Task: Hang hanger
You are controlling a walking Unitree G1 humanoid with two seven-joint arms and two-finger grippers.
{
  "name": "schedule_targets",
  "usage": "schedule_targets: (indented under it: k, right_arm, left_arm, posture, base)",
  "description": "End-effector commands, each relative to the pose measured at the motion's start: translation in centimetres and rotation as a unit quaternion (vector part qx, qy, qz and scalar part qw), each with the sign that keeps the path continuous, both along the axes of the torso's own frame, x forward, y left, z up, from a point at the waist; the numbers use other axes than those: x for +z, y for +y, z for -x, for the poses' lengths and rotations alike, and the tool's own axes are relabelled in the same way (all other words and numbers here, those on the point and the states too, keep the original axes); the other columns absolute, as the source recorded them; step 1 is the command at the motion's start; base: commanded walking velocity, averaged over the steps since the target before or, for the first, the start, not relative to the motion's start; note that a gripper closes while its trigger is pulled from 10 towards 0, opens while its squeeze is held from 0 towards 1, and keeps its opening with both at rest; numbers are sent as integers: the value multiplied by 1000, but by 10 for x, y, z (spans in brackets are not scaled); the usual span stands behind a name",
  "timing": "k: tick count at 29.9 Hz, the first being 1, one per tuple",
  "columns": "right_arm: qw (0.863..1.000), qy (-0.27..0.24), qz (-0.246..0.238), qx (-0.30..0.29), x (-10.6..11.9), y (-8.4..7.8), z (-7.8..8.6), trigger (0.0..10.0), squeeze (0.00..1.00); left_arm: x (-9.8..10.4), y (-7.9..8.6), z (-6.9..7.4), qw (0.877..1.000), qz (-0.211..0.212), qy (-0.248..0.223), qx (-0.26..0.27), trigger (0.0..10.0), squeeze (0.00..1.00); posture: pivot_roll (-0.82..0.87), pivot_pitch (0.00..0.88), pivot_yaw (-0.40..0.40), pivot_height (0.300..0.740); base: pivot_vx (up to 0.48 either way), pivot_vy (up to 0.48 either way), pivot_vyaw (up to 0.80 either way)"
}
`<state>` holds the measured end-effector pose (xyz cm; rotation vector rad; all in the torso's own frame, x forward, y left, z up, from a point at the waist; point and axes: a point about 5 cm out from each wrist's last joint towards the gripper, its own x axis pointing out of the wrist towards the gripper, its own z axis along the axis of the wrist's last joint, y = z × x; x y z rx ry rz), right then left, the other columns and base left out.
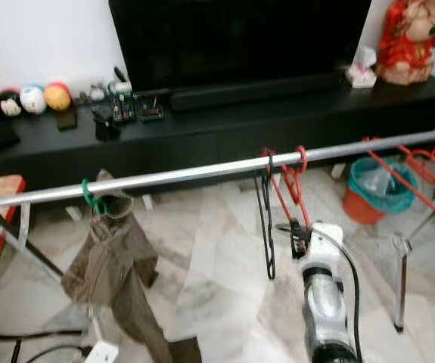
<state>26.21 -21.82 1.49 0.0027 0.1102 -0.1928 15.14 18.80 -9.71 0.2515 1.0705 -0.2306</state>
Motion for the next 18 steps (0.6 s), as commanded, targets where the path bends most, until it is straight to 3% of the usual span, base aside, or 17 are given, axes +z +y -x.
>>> schedule_targets:
  k: [1, 3, 4, 8, 15, 16, 18]
  right_arm:
    - [1000, -29, 11, -1, 2, 6, 9, 10000, 0]
    - [1000, -25, 15, 2, -2, 9, 16, 10000, 0]
    - [1000, -17, 11, 9, -10, 15, 29, 10000, 0]
    - [1000, 3, 7, 16, -20, 23, 44, 10000, 0]
    - [994, 107, -9, 13, -53, 26, 66, 10000, 0]
    - [990, 140, -10, 12, -61, 24, 71, 10000, 0]
    - [988, 152, -12, 13, -64, 23, 73, 10000, 0]
  left_arm:
    - [-1, 4, 5, 1000, -9, 8, -3, 10000, 0]
    - [-1, 4, 5, 1000, -10, 8, -3, 10000, 0]
    - [-1, 4, 5, 1000, -10, 8, -5, 10000, 0]
    - [-1, 2, 4, 1000, -8, 8, -6, 10000, 0]
    - [-1, 2, 4, 1000, -9, 7, -8, 10000, 0]
    - [-1, 2, 3, 1000, -10, 7, -7, 10000, 0]
    - [-1, 2, 3, 1000, -10, 7, -7, 10000, 0]
  posture:
    - [-86, 0, 59, 740]
    - [-87, 0, 58, 740]
    - [-89, 0, 58, 740]
    - [-86, 0, 56, 740]
    - [-83, 0, 57, 740]
    - [-78, 0, 55, 740]
    - [-78, 0, 55, 740]
  base:
    - [0, 0, 0]
    - [0, 0, 0]
    - [0, 0, 0]
    - [0, 0, 0]
    - [0, 0, 0]
    - [0, 0, 0]
    - [0, 0, 0]
